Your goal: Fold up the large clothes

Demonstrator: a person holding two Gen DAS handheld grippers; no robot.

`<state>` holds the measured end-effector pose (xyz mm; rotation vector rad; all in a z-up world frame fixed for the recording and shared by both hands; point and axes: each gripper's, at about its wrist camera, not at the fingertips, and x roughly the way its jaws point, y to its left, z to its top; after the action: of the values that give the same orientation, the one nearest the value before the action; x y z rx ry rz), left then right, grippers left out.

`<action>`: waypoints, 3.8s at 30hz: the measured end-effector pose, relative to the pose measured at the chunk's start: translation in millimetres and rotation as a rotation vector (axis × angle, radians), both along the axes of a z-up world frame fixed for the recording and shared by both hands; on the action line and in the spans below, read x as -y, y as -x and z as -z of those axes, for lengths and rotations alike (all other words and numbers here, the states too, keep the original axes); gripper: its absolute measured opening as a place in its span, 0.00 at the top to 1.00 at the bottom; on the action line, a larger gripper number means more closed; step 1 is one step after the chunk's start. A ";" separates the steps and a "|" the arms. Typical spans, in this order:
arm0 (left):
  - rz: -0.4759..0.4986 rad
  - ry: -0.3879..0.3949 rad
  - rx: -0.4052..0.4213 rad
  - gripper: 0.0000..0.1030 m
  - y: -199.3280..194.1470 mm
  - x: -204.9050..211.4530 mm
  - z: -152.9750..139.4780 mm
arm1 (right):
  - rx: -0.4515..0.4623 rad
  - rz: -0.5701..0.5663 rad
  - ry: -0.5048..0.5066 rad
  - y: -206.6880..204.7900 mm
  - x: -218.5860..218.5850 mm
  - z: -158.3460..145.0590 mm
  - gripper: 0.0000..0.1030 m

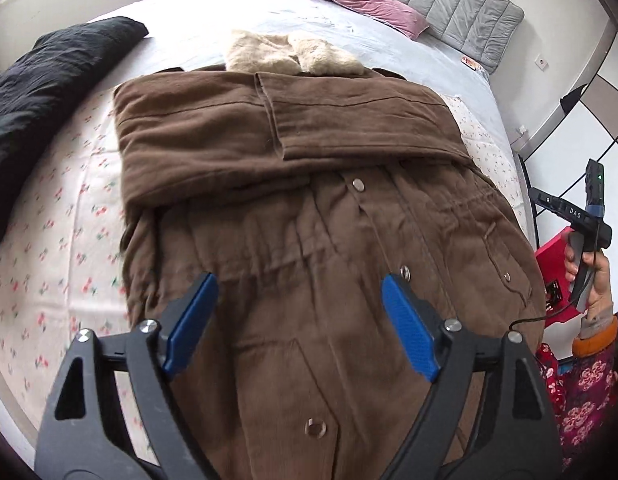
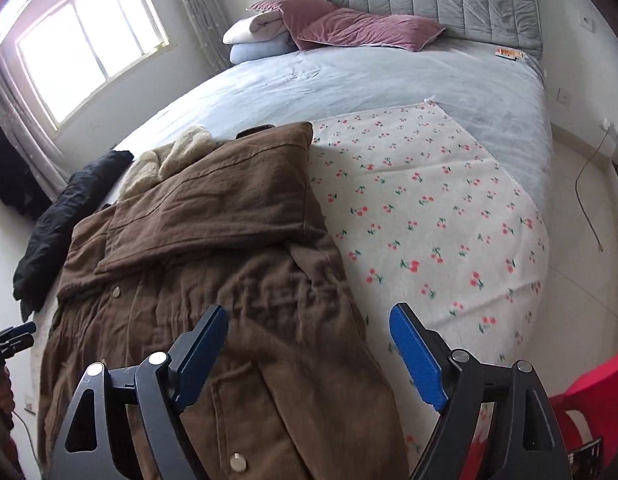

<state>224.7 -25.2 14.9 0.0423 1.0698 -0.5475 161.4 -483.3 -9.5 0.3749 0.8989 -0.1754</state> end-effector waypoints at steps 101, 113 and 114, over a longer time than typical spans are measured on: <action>-0.444 -0.044 0.521 0.93 -259.3 -7.8 -45.2 | 0.366 0.226 0.392 -267.6 -18.1 -29.5 0.95; -0.526 -0.479 0.505 0.87 -362.8 30.5 48.6 | 0.171 0.223 0.341 -362.0 3.6 5.9 0.82; -0.525 -0.454 0.454 0.87 -362.7 24.4 57.0 | 0.135 0.198 0.297 -364.9 9.0 18.2 0.71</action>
<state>587.4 -49.6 -42.1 0.2634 0.6983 0.1839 526.3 -492.3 -27.7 0.1950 0.6894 -0.4551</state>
